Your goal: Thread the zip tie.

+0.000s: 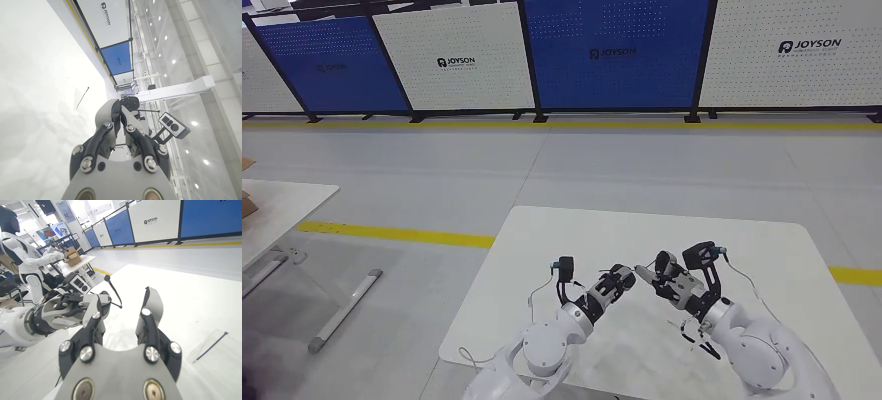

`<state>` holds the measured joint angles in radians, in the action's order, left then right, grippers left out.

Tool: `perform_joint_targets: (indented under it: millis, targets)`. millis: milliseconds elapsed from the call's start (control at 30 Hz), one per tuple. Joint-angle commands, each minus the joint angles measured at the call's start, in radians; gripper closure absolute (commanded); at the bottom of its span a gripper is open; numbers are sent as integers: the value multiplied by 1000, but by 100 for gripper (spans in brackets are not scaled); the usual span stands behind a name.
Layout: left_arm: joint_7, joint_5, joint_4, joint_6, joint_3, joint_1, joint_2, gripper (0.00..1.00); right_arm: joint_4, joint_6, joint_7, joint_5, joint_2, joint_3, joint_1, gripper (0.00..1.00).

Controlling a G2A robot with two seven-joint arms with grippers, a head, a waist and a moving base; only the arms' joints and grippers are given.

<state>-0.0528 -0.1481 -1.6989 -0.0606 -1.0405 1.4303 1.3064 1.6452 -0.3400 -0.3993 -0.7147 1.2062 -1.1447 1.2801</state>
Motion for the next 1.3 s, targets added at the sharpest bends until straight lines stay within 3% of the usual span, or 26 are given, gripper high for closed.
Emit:
perform_joint_targets:
  millis: [0,100,200,233,267,900,1267]
  targets:
    - [2,0,1,-3,0,0,0,100,1,0,2,-1,0,-1,2,68]
    - [4,-2,0,-7,-2,-1,0,100,2,0,-1,3,-1,-2,4,73]
    - [4,-3,-2,-7,-3,0,0,100,1,0,-2,4,-2,-1,5,88]
    - [4,-3,-2,-6,-3,0,0,100,1,0,-2,4,-2,0,5,99]
    - [4,-4,-4,-6,-3,0,0,100,0,0,0,5,-2,0,5,100]
    - [-24,-11,-10,55,5,2,1,100,5,0,-2,-5,-11,12,0,100]
    - [-3,21,12,18,15,-8,3,100,16,0,19,-2,-23,7,8,100]
